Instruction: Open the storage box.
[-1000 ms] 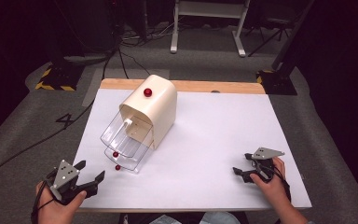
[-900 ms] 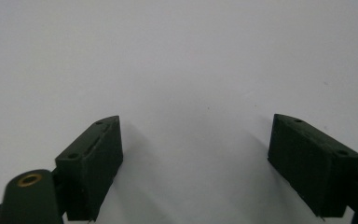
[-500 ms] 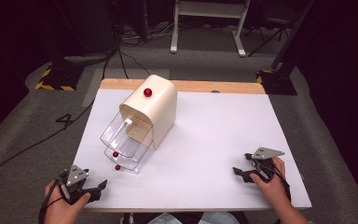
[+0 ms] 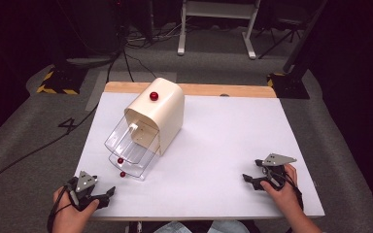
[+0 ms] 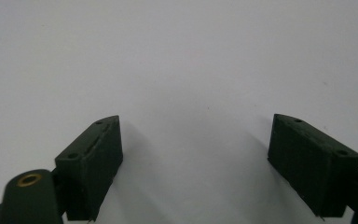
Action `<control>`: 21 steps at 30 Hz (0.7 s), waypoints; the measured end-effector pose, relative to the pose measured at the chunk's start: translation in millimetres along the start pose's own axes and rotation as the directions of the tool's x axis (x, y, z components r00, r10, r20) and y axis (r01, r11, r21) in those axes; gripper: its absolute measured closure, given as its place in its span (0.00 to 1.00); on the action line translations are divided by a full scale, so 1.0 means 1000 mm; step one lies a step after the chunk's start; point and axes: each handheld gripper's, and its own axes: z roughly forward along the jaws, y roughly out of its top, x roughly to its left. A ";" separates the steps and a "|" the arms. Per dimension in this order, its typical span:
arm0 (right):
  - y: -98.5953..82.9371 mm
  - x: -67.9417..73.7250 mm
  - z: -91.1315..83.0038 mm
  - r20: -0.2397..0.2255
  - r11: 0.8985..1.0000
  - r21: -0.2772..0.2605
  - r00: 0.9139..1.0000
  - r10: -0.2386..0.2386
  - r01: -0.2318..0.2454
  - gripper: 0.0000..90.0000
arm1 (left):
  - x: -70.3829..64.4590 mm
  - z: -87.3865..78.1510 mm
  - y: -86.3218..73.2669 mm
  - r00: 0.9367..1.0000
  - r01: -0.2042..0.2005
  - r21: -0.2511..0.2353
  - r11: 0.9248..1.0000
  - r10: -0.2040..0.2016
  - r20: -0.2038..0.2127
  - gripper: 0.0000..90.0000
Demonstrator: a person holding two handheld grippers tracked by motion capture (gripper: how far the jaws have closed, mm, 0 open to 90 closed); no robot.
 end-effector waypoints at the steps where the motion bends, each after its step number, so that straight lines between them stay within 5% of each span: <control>1: 0.000 0.000 0.000 0.000 1.000 -0.001 1.000 0.000 0.000 0.20 | 0.000 0.000 0.000 1.000 -0.003 -0.001 1.000 0.003 0.001 0.25; 11: 0.000 0.000 0.000 0.000 1.000 0.000 1.000 -0.001 0.001 0.20 | 0.001 0.001 -0.011 1.000 0.005 -0.079 0.997 -0.004 0.014 0.24; 16: 0.000 0.000 0.000 -0.001 1.000 0.002 1.000 0.002 -0.002 0.20 | 0.002 0.002 -0.021 1.000 0.003 -0.151 0.989 0.000 0.018 0.24; 21: 0.000 0.000 0.000 0.000 1.000 0.003 1.000 0.001 -0.001 0.20 | 0.002 0.002 -0.022 1.000 -0.001 -0.156 0.988 0.004 0.014 0.24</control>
